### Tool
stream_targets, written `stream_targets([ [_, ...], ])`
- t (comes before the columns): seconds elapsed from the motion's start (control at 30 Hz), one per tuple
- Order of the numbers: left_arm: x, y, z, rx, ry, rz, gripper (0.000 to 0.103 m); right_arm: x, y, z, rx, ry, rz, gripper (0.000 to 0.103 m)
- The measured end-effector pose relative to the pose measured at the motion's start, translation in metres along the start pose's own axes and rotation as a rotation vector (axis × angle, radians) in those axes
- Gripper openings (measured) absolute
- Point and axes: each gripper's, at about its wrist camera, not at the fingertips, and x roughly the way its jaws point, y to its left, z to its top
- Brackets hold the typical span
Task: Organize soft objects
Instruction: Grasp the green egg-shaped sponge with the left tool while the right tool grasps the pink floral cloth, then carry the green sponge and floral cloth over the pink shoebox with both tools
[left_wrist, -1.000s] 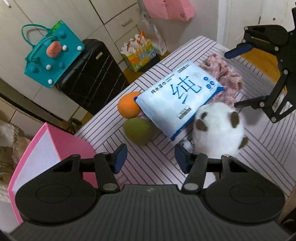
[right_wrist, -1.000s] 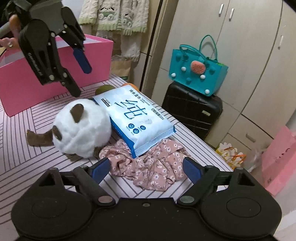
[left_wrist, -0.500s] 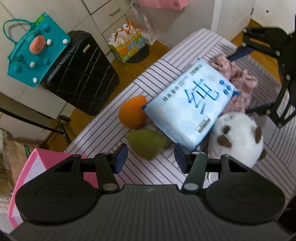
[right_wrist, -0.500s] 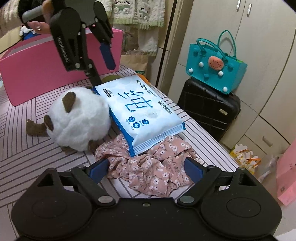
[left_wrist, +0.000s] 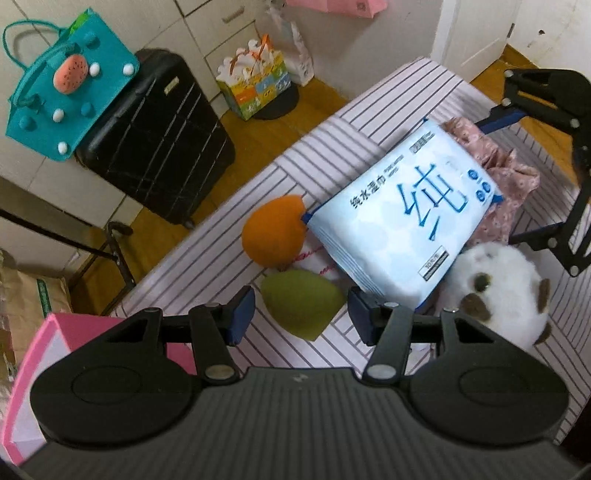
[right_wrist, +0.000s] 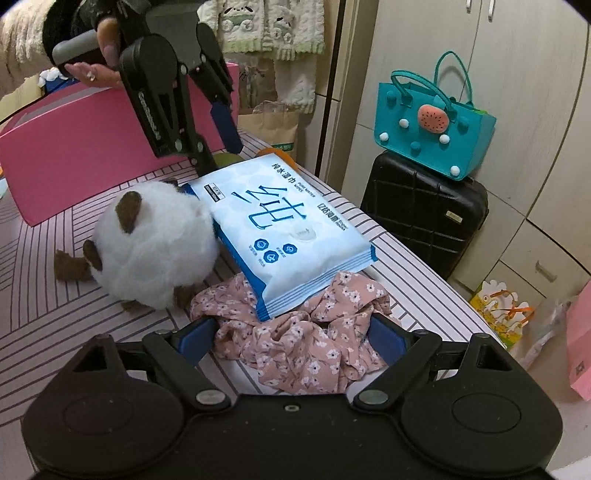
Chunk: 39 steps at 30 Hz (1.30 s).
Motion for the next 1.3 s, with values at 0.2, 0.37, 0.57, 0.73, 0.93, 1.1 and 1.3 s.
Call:
stream_targets([
  [0.2,0.0,-0.001,-0.002,-0.02,-0.015,0.002,0.047,-0.004,0.007,-0.003,0.027,-0.021,-0.016,0.08],
  [0.37,-0.002,-0.004,-0.006,-0.032,-0.009,0.006,0.042,-0.01,0.018,-0.007,0.02,-0.045,-0.062,0.057],
  [0.57,-0.012,-0.018,-0.017,-0.025,-0.035,-0.003,0.041,-0.019,0.034,-0.009,0.034,-0.019,-0.11,0.036],
  [0.73,-0.028,-0.032,-0.035,-0.047,-0.086,-0.009,0.041,-0.029,0.039,-0.011,0.136,0.012,-0.133,0.029],
  [0.93,-0.05,-0.049,-0.058,-0.071,-0.132,-0.031,0.041,-0.044,0.056,-0.018,0.169,0.021,-0.135,0.026],
  [1.1,-0.069,-0.06,-0.075,-0.088,-0.183,-0.042,0.041,-0.061,0.074,-0.023,0.174,0.029,-0.156,0.025],
  [1.3,-0.089,-0.068,-0.096,-0.117,-0.232,-0.057,0.041,-0.076,0.085,-0.021,0.237,0.036,-0.161,0.024],
])
